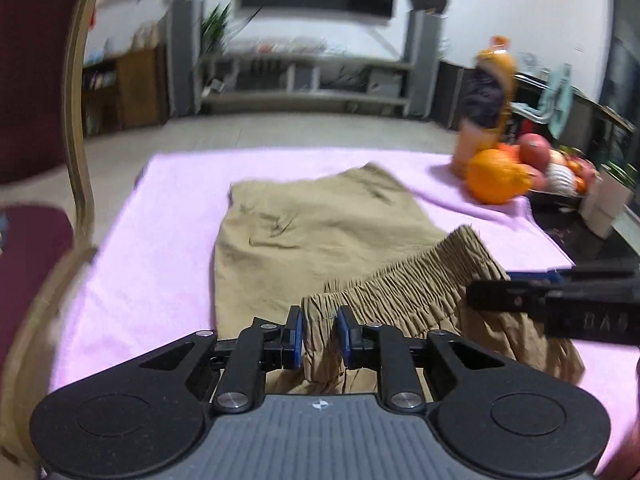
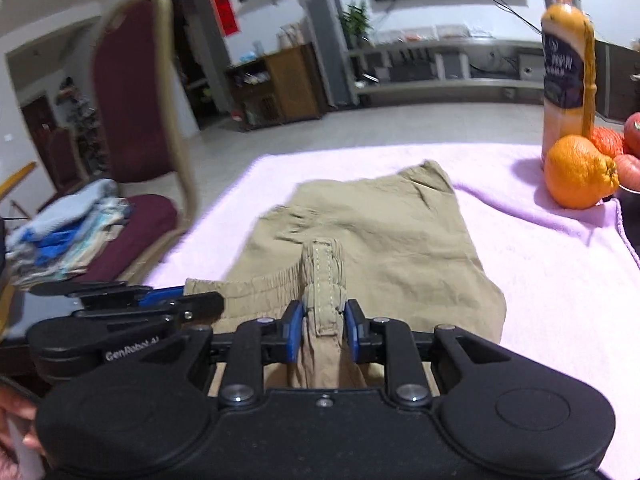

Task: Fold clothes

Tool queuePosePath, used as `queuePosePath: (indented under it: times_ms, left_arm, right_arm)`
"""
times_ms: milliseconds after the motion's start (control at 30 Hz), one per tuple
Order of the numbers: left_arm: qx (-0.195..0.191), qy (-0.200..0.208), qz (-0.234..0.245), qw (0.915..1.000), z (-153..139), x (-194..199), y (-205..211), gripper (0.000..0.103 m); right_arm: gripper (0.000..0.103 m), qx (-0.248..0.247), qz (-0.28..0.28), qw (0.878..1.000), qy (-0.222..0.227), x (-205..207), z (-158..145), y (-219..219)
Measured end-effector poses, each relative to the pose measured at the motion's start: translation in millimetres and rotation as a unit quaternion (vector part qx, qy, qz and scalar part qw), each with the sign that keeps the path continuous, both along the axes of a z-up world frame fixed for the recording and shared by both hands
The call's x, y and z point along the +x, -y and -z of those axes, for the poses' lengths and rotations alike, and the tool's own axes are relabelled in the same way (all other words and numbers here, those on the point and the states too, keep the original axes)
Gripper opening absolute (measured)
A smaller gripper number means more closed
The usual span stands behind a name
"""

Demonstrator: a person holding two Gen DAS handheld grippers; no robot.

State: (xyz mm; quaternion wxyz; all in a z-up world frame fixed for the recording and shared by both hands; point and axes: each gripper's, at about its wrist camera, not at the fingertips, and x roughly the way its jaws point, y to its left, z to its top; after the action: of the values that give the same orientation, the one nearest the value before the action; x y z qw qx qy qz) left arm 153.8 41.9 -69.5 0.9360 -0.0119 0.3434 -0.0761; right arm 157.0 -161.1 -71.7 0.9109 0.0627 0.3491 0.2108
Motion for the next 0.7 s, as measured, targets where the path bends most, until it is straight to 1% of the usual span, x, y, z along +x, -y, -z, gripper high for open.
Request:
queuePosePath:
  times_ms: [100, 133, 167, 200, 233, 300, 333, 367, 400, 433, 467, 500, 533, 567, 600, 633, 667, 700]
  left_arm:
    - [0.015, -0.019, -0.012, 0.9996, 16.9, 16.9, 3.5, 0.024]
    - [0.021, -0.025, -0.017, 0.9993, 22.1, 20.4, 3.8, 0.029]
    - [0.025, -0.026, -0.022, 0.9991, 26.4, 23.0, 4.0, 0.034]
    - [0.029, -0.024, -0.028, 0.9989, 28.3, 23.9, 4.2, 0.038]
    - [0.031, -0.023, -0.032, 0.9987, 27.3, 24.4, 3.3, 0.042]
    - [0.018, -0.018, -0.045, 0.9987, 16.9, 22.8, -5.6, 0.042]
    - [0.005, -0.01, -0.058, 0.9983, 9.0, 19.4, -12.1, 0.042]
    - [-0.009, 0.001, -0.07, 0.9975, 0.6, 14.2, -19.2, 0.044]
    - [-0.021, 0.016, -0.077, 0.9967, -7.7, 6.0, -26.4, 0.044]
    - [-0.027, 0.029, -0.074, 0.9964, -14.8, -3.9, -32.0, 0.043]
    - [-0.026, 0.034, -0.061, 0.9972, -19.5, -13.4, -34.6, 0.038]
    - [-0.023, 0.034, -0.042, 0.9983, -22.9, -22.2, -35.9, 0.035]
    - [-0.027, 0.03, -0.014, 0.9991, -22.9, -30.0, -35.2, 0.026]
    - [-0.034, 0.024, 0.019, 0.999, -20.5, -37.1, -33.0, 0.023]
    - [-0.04, 0.017, 0.046, 0.998, -16.6, -41.9, -29.5, 0.023]
    - [-0.044, 0.009, 0.068, 0.9967, -11.7, -45.0, -25.2, 0.023]
    - [-0.04, 0.003, 0.08, 0.996, -5.4, -45.8, -19.8, 0.02]
    - [-0.029, -0.006, 0.08, 0.9964, 2.0, -42.2, -14.6, 0.018]
  right_arm:
    - [0.024, -0.007, 0.017, 1.0, -0.02, 22.3, 20.9, -3.8]
    - [0.029, -0.018, 0.024, 0.999, -0.029, 28.1, 28.5, -5.0]
    - [0.038, -0.031, 0.03, 0.998, -0.042, 33.4, 36.3, -7.9]
    - [0.041, -0.044, 0.034, 0.997, -0.062, 39.9, 45.0, -9.3]
    - [0.043, -0.043, 0.038, 0.995, -0.078, 42.3, 51.1, -7.7]
    - [0.049, -0.025, 0.05, 0.995, -0.087, 38.7, 49.3, -0.2]
    - [0.054, -0.017, 0.056, 0.994, -0.088, 36.0, 47.1, 4.1]
    - [0.059, -0.011, 0.061, 0.995, -0.081, 30.6, 40.3, 10.0]
    - [0.061, -0.003, 0.065, 0.995, -0.073, 24.9, 33.4, 16.1]
    - [0.067, 0.01, 0.065, 0.996, -0.063, 18.3, 26.3, 23.0]
    - [0.072, 0.024, 0.064, 0.996, -0.055, 11.8, 19.9, 29.8]
    - [0.073, 0.04, 0.06, 0.996, -0.053, 5.2, 15.7, 36.6]
    - [0.073, 0.056, 0.056, 0.995, -0.053, -1.0, 12.5, 43.0]
    - [0.072, 0.075, 0.048, 0.994, -0.058, -6.3, 12.1, 48.0]
    - [0.07, 0.095, 0.039, 0.993, -0.065, -10.2, 12.4, 52.3]
    - [0.056, 0.117, 0.027, 0.99, -0.079, -9.3, 15.3, 54.0]
    - [0.037, 0.141, 0.016, 0.985, -0.097, -8.1, 20.2, 54.8]
    - [0.031, 0.164, 0.007, 0.979, -0.12, -5.0, 26.9, 54.4]
